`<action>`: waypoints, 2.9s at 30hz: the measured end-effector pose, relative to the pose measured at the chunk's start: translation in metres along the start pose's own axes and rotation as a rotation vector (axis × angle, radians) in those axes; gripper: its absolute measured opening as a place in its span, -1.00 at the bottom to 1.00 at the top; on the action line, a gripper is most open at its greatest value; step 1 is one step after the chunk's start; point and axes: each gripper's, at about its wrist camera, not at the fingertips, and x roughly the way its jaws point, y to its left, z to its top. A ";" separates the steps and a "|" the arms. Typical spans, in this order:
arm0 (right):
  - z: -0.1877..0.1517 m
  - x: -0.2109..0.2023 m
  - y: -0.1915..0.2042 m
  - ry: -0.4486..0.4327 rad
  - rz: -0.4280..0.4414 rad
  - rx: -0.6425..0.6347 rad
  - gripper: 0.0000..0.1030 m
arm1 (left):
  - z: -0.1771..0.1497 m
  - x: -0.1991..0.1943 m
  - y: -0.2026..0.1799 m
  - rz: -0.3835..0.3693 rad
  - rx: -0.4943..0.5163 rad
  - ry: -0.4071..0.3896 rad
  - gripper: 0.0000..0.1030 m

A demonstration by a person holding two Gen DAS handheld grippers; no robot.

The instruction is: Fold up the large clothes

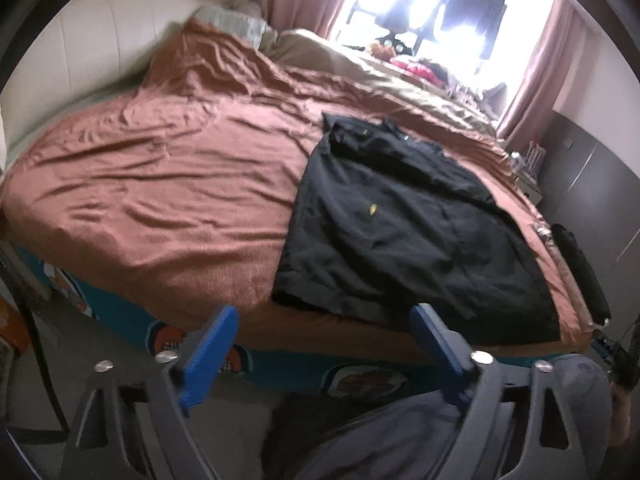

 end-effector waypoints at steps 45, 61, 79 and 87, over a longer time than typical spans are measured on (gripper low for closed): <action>-0.011 0.104 -0.055 -0.013 0.406 0.476 -0.13 | 0.029 0.121 0.052 -0.477 -0.446 0.109 0.02; -0.003 0.045 -0.036 -0.086 0.336 0.543 -1.00 | 0.041 0.097 0.046 -0.291 -0.484 0.063 -0.96; -0.005 -0.095 -0.002 -0.241 0.434 0.423 -1.00 | 0.058 -0.028 0.043 -0.409 -0.449 -0.127 -0.98; -0.031 -0.126 0.001 -0.251 0.440 0.380 -1.00 | 0.021 -0.083 0.050 -0.435 -0.444 -0.166 -0.98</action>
